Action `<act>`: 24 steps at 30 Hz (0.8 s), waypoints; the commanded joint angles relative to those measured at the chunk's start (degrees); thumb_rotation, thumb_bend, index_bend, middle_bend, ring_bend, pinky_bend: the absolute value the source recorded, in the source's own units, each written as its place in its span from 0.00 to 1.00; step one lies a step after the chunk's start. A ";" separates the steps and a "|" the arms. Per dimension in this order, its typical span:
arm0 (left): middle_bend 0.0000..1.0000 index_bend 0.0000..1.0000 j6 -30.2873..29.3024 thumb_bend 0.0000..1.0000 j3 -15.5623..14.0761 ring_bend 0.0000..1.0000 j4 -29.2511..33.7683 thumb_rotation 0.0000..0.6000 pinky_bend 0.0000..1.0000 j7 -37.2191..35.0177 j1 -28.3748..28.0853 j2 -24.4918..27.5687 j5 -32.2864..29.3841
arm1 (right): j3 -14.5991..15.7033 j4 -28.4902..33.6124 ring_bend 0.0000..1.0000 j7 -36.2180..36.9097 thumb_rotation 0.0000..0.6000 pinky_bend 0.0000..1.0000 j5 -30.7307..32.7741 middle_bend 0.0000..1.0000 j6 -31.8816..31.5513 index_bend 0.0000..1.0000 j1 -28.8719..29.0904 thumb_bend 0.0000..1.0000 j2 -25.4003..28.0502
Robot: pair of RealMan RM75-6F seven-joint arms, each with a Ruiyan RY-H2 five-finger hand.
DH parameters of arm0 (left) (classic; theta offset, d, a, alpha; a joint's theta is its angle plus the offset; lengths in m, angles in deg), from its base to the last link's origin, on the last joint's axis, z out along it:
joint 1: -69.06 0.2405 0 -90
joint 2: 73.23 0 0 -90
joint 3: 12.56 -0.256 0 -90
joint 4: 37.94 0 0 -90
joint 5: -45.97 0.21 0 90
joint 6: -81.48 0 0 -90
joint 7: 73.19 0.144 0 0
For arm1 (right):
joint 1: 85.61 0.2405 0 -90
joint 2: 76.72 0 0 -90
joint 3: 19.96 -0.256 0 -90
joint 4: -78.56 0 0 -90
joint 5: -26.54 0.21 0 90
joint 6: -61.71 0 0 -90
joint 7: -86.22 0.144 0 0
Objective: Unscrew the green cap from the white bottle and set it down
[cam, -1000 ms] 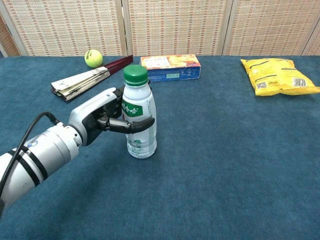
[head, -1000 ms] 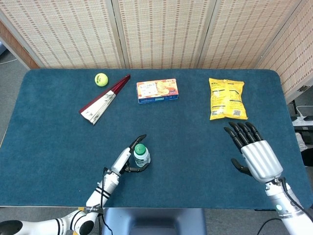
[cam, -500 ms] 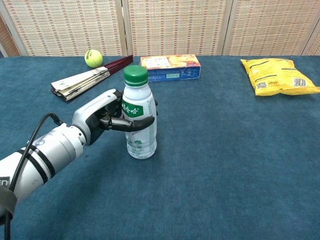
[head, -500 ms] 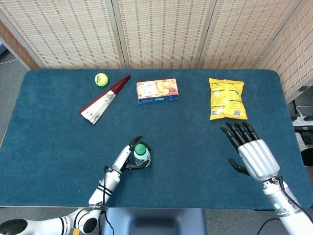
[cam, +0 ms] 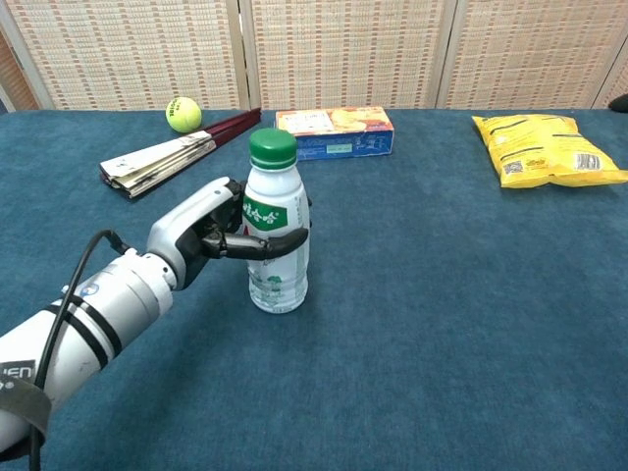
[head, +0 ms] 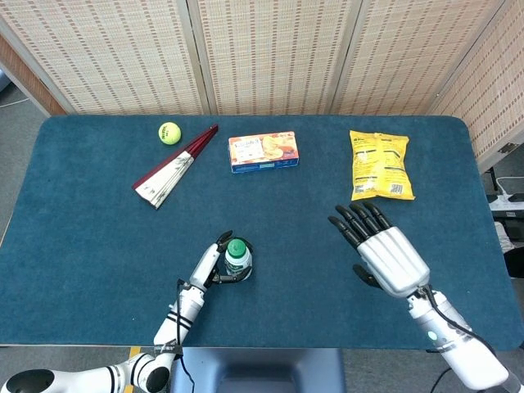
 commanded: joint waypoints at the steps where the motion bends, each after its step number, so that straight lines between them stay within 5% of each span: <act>1: 0.66 0.67 -0.50 0.72 -0.09 0.25 -0.30 1.00 0.03 1.37 0.08 -0.80 -0.11 | -3.53 2.51 0.00 -3.40 1.00 0.00 9.84 0.00 7.50 0.13 7.88 0.23 0.02; 8: 0.68 0.68 -0.17 0.73 1.03 0.30 -0.63 1.00 0.05 3.56 -0.29 -1.74 -1.53 | -5.09 3.22 0.00 -8.95 1.00 0.00 28.11 0.00 14.21 0.20 20.79 0.24 -1.68; 17: 0.69 0.68 1.08 0.74 2.15 0.31 -0.75 1.00 0.07 3.81 -0.60 -1.67 -2.98 | -2.52 2.22 0.00 -17.22 0.98 0.00 48.64 0.00 10.26 0.22 36.08 0.24 -7.73; 24: 0.70 0.68 1.25 0.75 2.00 0.32 -0.72 1.00 0.07 3.23 -0.62 -1.29 -2.54 | -1.16 1.49 0.00 -19.18 0.90 0.00 54.01 0.00 7.61 0.23 40.48 0.24 -10.24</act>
